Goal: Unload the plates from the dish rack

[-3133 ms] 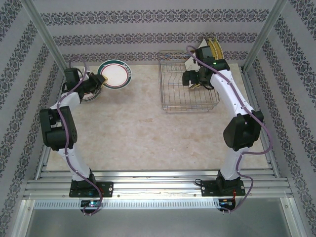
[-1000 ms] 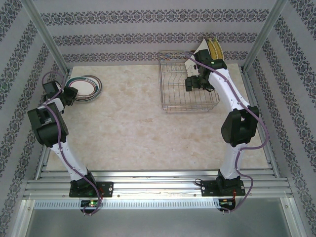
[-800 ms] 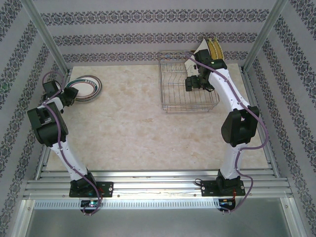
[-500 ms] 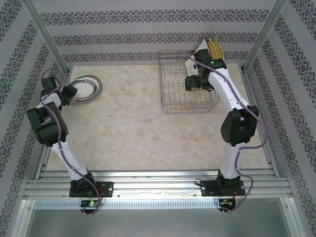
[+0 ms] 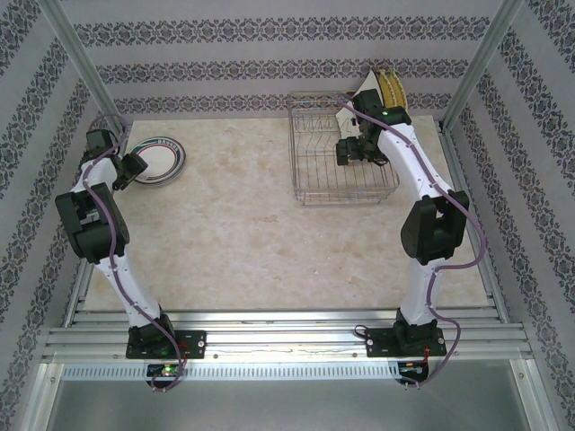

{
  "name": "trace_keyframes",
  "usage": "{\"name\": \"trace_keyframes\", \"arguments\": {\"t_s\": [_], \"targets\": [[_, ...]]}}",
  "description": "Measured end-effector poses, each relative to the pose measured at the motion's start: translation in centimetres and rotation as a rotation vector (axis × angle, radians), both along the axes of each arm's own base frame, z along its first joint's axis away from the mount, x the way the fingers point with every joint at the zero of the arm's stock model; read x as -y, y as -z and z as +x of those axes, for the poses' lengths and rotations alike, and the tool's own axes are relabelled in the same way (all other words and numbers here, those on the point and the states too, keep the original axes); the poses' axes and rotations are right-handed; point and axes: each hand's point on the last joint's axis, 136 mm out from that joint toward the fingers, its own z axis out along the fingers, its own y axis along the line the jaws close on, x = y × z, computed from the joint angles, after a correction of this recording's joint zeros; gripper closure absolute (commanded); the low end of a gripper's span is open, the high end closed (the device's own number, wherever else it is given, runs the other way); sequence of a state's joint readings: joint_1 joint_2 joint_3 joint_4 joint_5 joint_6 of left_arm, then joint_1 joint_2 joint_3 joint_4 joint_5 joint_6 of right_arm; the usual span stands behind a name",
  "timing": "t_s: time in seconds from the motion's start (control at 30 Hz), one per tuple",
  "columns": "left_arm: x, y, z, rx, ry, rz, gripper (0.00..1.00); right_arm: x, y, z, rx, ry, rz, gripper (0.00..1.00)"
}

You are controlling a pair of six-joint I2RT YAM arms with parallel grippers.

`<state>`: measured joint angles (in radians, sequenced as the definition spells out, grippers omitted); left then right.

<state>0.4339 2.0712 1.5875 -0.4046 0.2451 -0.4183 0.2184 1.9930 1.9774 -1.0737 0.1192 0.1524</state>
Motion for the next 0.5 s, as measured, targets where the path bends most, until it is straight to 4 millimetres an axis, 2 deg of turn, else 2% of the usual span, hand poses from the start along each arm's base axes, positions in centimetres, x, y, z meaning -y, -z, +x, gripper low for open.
{"name": "trace_keyframes", "arguments": {"t_s": [0.17,0.23,0.27,0.37,0.5], "targets": [[0.1,0.2,-0.7,-0.056,0.018,0.045,0.30,0.0,0.0,0.0,0.000,-0.002,-0.001,0.02],[0.8,-0.1,-0.9,-0.089,0.056,0.078,0.14,0.0,0.0,0.0,0.001,-0.002,-0.002,0.02],[1.5,-0.6,-0.9,-0.107,0.087,0.104,0.01,0.0,0.0,0.1,0.003,-0.001,-0.003,0.02],[5.0,-3.6,-0.6,-0.133,0.216,0.191,0.00,0.3,-0.6,0.8,0.049,0.011,-0.014,0.02],[12.1,-10.6,0.7,-0.069,0.406,0.281,0.00,0.8,-3.3,2.2,0.180,0.042,-0.027,0.02]]}}
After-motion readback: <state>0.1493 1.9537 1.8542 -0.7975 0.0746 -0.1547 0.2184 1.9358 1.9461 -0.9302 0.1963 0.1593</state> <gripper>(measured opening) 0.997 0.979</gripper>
